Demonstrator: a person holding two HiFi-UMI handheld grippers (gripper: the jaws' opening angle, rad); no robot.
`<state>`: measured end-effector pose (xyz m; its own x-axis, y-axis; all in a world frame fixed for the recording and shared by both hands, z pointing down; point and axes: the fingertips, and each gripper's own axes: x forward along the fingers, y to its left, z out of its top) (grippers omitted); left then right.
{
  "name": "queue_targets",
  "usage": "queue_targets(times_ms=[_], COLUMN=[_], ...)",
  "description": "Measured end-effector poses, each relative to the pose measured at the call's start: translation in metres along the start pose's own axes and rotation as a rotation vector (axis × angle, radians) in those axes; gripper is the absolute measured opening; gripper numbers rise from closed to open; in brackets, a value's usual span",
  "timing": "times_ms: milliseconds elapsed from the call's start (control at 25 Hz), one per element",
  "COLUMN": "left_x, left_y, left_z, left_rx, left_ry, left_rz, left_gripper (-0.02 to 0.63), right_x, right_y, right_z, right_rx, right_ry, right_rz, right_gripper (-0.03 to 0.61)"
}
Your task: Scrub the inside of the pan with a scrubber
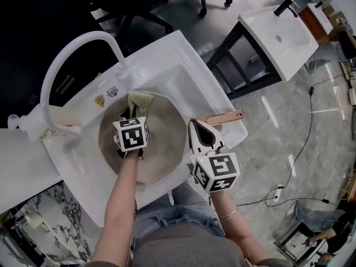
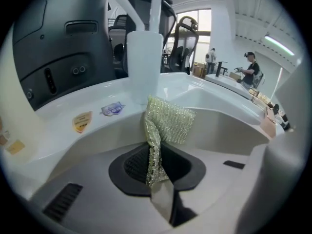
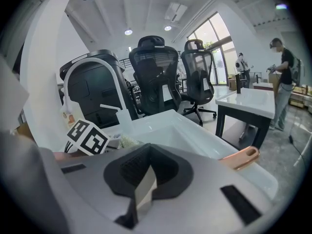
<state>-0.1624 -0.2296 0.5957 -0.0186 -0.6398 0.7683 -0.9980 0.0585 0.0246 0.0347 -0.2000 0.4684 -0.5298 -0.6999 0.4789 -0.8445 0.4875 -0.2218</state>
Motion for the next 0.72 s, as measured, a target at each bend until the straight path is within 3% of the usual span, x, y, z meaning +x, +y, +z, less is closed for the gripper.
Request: queue_targets(times_ms=[400,720], left_x=[-0.033,-0.065], left_y=[0.05,0.054], left_z=[0.002,0.006], left_rx=[-0.066,-0.057], left_ry=[-0.006,-0.019], left_rz=[0.209,0.263], left_gripper=[0.066,0.066], right_x=[-0.004,-0.012], right_y=[0.016,0.029], right_z=[0.007,0.014], right_rx=[-0.017,-0.037], right_ry=[-0.016,-0.035], right_rz=[0.038,0.063], right_gripper=[0.011,0.011])
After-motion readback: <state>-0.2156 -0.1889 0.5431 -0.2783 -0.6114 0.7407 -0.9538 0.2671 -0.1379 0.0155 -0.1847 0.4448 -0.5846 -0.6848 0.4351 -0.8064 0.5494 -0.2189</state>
